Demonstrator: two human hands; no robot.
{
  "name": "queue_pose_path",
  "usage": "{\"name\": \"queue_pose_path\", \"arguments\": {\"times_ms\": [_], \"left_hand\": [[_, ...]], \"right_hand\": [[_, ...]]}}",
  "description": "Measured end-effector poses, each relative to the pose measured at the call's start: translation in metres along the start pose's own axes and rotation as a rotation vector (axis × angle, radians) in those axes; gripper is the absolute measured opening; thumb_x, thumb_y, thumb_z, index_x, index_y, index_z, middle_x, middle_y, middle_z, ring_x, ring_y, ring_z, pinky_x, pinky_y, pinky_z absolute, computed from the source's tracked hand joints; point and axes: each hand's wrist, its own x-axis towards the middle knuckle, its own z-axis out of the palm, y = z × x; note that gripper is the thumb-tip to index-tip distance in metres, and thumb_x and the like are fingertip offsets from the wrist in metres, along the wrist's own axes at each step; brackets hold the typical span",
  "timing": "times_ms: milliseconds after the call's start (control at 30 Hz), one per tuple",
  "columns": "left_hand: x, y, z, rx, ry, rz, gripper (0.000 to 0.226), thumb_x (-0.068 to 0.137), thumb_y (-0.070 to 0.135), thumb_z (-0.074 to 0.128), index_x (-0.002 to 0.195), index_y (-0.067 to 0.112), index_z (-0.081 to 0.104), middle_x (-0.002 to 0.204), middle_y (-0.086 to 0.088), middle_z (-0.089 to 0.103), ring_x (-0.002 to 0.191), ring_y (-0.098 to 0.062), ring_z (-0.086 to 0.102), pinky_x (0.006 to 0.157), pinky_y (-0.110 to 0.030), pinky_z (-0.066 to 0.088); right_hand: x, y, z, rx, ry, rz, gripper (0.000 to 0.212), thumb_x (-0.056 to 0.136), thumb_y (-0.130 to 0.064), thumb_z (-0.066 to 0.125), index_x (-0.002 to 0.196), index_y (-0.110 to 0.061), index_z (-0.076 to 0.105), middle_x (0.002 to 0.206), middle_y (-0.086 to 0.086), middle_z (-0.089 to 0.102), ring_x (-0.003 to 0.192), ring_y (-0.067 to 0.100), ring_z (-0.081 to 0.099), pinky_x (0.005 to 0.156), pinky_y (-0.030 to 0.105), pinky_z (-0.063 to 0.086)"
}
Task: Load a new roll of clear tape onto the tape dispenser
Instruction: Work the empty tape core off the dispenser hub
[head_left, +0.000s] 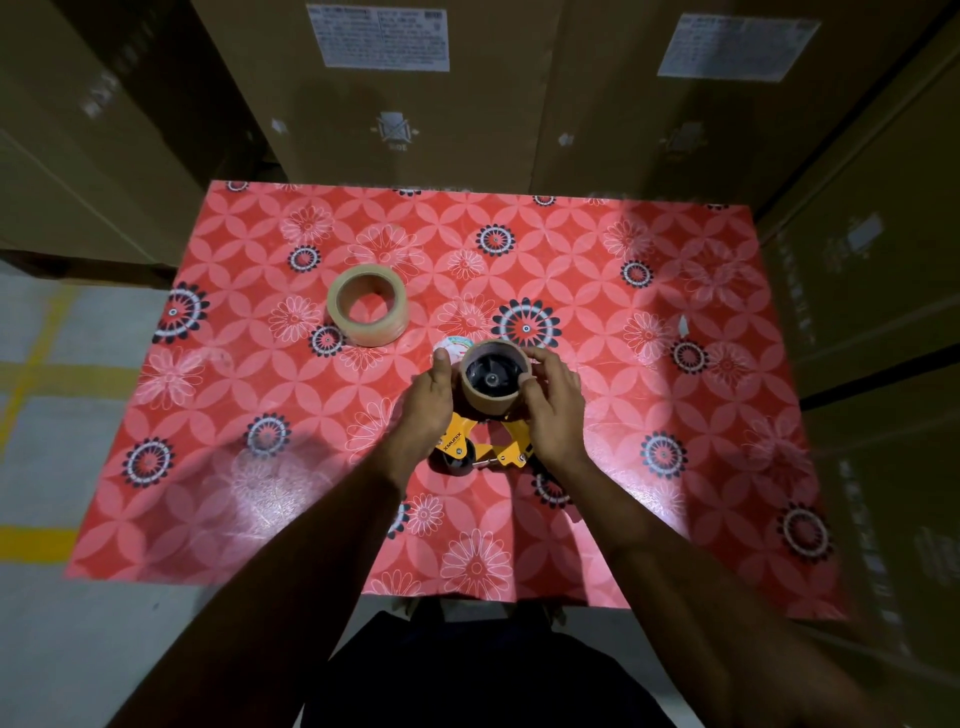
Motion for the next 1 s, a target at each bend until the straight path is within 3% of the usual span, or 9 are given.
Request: {"name": "queue_pose_path", "arguments": {"times_ms": [167, 233, 333, 467, 567, 633, 767, 867, 1000], "left_hand": [[-0.008, 0.006, 0.0, -0.001, 0.041, 0.029, 0.109, 0.056, 0.107, 0.001, 0.081, 0.022, 0.065, 0.092, -0.017, 0.076, 0.087, -0.031, 0.071, 0.081, -0.043, 0.052], [-0.016, 0.015, 0.0, -0.028, 0.035, 0.04, 0.101, 0.066, 0.103, 0.005, 0.095, 0.029, 0.067, 0.108, -0.01, 0.076, 0.104, -0.03, 0.069, 0.098, -0.046, 0.053], [-0.018, 0.019, 0.0, -0.052, 0.037, 0.011, 0.094, 0.089, 0.083, 0.012, 0.122, 0.015, 0.067, 0.111, -0.002, 0.071, 0.109, -0.026, 0.065, 0.092, -0.039, 0.049], [-0.011, 0.008, 0.0, 0.013, 0.026, 0.062, 0.089, 0.076, 0.094, 0.009, 0.071, 0.025, 0.064, 0.069, -0.004, 0.067, 0.074, -0.028, 0.066, 0.076, -0.044, 0.053], [-0.01, 0.009, 0.0, -0.01, 0.004, 0.08, 0.088, 0.075, 0.098, 0.01, 0.084, 0.032, 0.068, 0.087, 0.006, 0.073, 0.092, -0.021, 0.068, 0.088, -0.039, 0.053], [-0.01, 0.01, 0.0, -0.016, 0.0, 0.08, 0.099, 0.07, 0.101, 0.007, 0.102, 0.031, 0.069, 0.106, 0.005, 0.075, 0.105, -0.019, 0.067, 0.096, -0.042, 0.054], [-0.011, 0.012, -0.002, 0.044, 0.015, 0.044, 0.101, 0.072, 0.098, 0.003, 0.084, 0.022, 0.068, 0.082, -0.005, 0.073, 0.081, -0.026, 0.07, 0.076, -0.038, 0.053], [-0.011, 0.014, -0.002, 0.071, 0.042, 0.036, 0.083, 0.096, 0.076, 0.013, 0.085, 0.007, 0.06, 0.054, 0.0, 0.049, 0.053, -0.022, 0.048, 0.058, -0.029, 0.034], [-0.008, 0.011, 0.0, 0.07, 0.044, 0.058, 0.07, 0.098, 0.073, 0.013, 0.077, 0.031, 0.065, 0.082, 0.001, 0.069, 0.081, -0.02, 0.064, 0.078, -0.035, 0.052]], "right_hand": [[-0.002, -0.001, -0.002, 0.059, -0.014, 0.033, 0.04, 0.097, -0.04, 0.039, 0.13, -0.023, 0.053, 0.116, -0.005, 0.058, 0.117, 0.022, 0.051, 0.092, 0.039, 0.046], [-0.003, -0.002, -0.001, 0.016, -0.087, 0.03, 0.044, 0.094, -0.043, 0.041, 0.132, -0.025, 0.054, 0.117, -0.006, 0.054, 0.12, 0.019, 0.042, 0.094, 0.037, 0.041], [-0.001, -0.002, 0.002, -0.1, -0.087, -0.016, 0.063, 0.087, -0.052, 0.042, 0.142, -0.023, 0.052, 0.128, 0.002, 0.052, 0.12, 0.016, 0.035, 0.096, 0.034, 0.035], [-0.001, -0.001, 0.001, -0.028, -0.02, -0.024, 0.054, 0.091, -0.042, 0.039, 0.141, -0.022, 0.05, 0.128, -0.005, 0.057, 0.119, 0.021, 0.046, 0.094, 0.03, 0.044], [-0.004, -0.003, 0.0, 0.043, -0.012, 0.019, 0.033, 0.093, -0.041, 0.045, 0.124, -0.028, 0.048, 0.114, -0.012, 0.051, 0.117, 0.027, 0.054, 0.094, 0.052, 0.052], [-0.003, -0.003, 0.0, 0.026, -0.048, 0.046, 0.045, 0.088, -0.049, 0.045, 0.127, -0.026, 0.05, 0.119, -0.005, 0.051, 0.12, 0.022, 0.047, 0.097, 0.048, 0.05], [0.001, -0.002, 0.002, -0.071, -0.064, -0.032, 0.065, 0.084, -0.048, 0.04, 0.141, -0.019, 0.053, 0.127, 0.003, 0.05, 0.121, 0.02, 0.037, 0.095, 0.034, 0.035], [0.001, 0.004, 0.003, -0.073, -0.047, -0.035, 0.06, 0.092, -0.045, 0.034, 0.144, -0.02, 0.051, 0.128, 0.006, 0.06, 0.118, 0.025, 0.044, 0.09, 0.035, 0.035], [-0.003, 0.002, -0.001, 0.037, -0.059, 0.031, 0.052, 0.094, -0.052, 0.04, 0.134, -0.022, 0.049, 0.124, 0.003, 0.056, 0.123, 0.022, 0.047, 0.098, 0.042, 0.046]]}}
